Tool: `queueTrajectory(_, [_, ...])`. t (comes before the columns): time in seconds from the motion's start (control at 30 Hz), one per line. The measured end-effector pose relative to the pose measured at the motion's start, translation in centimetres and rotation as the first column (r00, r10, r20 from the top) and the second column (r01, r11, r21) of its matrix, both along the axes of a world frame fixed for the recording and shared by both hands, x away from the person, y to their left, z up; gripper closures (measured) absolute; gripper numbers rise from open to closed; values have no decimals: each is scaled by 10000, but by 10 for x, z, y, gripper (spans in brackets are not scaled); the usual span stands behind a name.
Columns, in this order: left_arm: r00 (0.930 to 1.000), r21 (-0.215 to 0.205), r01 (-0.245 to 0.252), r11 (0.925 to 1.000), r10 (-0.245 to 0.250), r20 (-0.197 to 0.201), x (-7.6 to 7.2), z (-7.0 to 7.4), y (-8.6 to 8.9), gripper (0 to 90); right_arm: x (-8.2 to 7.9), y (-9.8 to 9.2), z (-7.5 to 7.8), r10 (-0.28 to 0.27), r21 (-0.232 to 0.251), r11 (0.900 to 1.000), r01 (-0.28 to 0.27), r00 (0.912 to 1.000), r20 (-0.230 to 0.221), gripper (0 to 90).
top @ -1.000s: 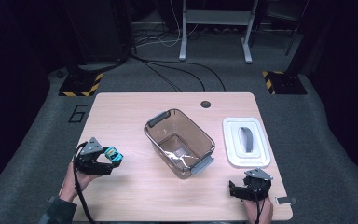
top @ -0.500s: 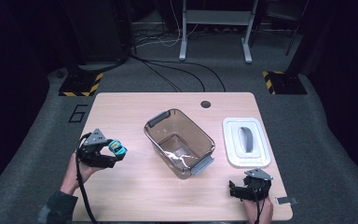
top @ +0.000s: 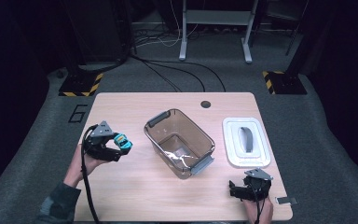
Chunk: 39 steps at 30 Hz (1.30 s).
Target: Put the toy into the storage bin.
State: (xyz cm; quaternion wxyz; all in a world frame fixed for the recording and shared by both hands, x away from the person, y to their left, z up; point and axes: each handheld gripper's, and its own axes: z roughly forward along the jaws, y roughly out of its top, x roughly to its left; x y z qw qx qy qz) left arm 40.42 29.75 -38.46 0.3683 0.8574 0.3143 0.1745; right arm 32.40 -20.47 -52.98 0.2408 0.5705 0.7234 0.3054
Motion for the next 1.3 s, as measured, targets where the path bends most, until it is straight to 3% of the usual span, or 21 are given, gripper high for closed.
queueTrajectory(0.63, [9987, 186, 402, 9990, -407, 293, 18, 35, -17, 247, 0, 0, 0, 39, -18, 10000, -39, 10000, 39, 0])
queueTrajectory(1.3, [9927, 598, 1138, 9917, -1159, 332, 44, 63, -63, 247, 0, 0, 0, 44, -20, 10000, -43, 10000, 35, 0])
